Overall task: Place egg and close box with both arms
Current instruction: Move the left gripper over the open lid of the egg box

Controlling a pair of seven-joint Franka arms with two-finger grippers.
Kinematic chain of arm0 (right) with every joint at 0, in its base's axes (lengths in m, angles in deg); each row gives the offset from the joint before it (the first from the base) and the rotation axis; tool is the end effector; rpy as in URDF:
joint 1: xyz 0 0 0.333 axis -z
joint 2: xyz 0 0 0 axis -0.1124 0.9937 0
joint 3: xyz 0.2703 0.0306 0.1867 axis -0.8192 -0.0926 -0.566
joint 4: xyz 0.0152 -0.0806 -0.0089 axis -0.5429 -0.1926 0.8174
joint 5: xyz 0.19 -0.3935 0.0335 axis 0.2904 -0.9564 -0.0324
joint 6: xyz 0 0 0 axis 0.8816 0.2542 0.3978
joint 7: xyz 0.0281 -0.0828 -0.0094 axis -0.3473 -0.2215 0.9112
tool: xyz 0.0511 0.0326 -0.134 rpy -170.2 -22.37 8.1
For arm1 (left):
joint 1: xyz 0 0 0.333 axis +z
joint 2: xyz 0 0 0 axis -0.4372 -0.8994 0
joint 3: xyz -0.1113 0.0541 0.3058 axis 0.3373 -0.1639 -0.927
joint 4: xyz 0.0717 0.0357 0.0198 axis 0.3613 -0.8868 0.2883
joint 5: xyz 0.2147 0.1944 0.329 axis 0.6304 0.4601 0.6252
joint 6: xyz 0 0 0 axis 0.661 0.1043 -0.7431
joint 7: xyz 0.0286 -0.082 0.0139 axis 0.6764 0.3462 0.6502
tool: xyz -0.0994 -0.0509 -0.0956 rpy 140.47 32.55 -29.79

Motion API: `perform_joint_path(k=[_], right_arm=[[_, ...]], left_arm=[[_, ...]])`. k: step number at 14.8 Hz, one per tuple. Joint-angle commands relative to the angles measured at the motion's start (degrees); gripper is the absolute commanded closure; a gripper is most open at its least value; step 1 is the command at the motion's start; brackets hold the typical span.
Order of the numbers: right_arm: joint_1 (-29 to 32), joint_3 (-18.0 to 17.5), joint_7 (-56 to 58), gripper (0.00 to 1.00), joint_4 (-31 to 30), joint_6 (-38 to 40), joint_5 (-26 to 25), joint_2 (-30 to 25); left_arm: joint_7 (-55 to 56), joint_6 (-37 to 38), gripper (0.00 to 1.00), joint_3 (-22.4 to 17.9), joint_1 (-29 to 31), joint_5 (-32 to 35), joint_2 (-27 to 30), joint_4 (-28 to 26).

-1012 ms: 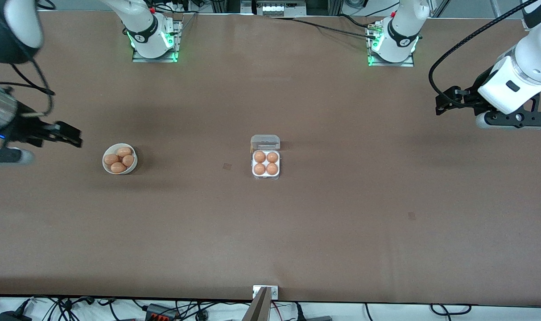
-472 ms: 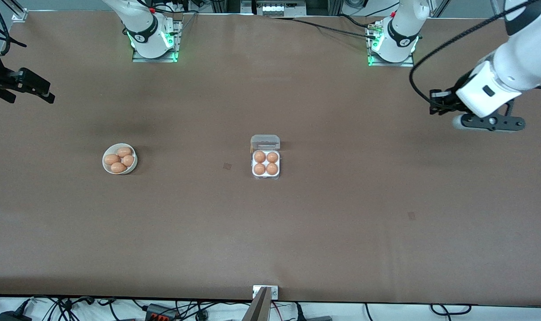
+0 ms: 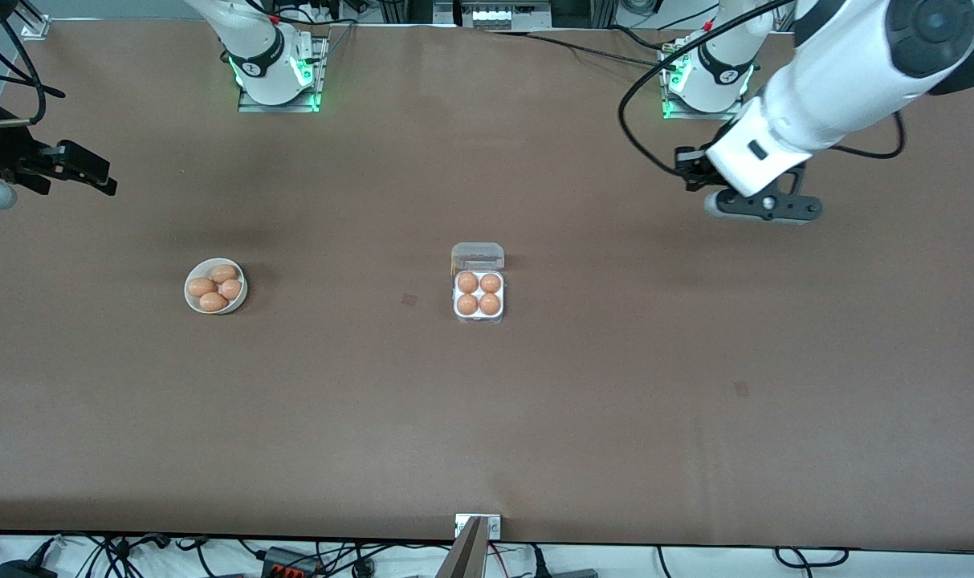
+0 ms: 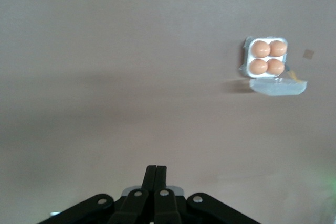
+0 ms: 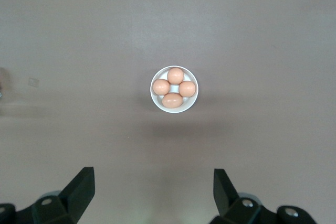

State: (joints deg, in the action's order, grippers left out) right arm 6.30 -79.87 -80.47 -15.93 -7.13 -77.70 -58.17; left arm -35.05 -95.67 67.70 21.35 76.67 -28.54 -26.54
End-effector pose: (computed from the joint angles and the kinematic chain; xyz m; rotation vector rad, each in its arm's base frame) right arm 0.5826 -0.0242 0.5533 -3.1252 0.0117 0.0894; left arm 0.5700 -0.2486 0.5301 2.9942 0.0104 -0.3070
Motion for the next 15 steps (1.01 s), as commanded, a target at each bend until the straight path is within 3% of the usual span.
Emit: perform_joint_path(k=[1, 6, 15], right_arm=[[1.0, -1.0, -0.1, 0.00, 0.1, -0.3, 0.4, -0.3], [1.4, -0.6, 0.0, 0.00, 0.1, -0.3, 0.4, -0.1], [1.7, -0.4, 0.1, 0.00, 0.1, -0.3, 0.4, 0.3]], left_arm=[[6.8, -2.0, 1.00, 0.2, -5.1, -0.8, -3.8, 1.9], [14.8, -4.4, 1.00, 0.2, -13.1, -0.7, -13.5, 8.9], [21.2, -17.5, 1.00, -0.1, -23.2, 3.1, -23.6, 9.4]])
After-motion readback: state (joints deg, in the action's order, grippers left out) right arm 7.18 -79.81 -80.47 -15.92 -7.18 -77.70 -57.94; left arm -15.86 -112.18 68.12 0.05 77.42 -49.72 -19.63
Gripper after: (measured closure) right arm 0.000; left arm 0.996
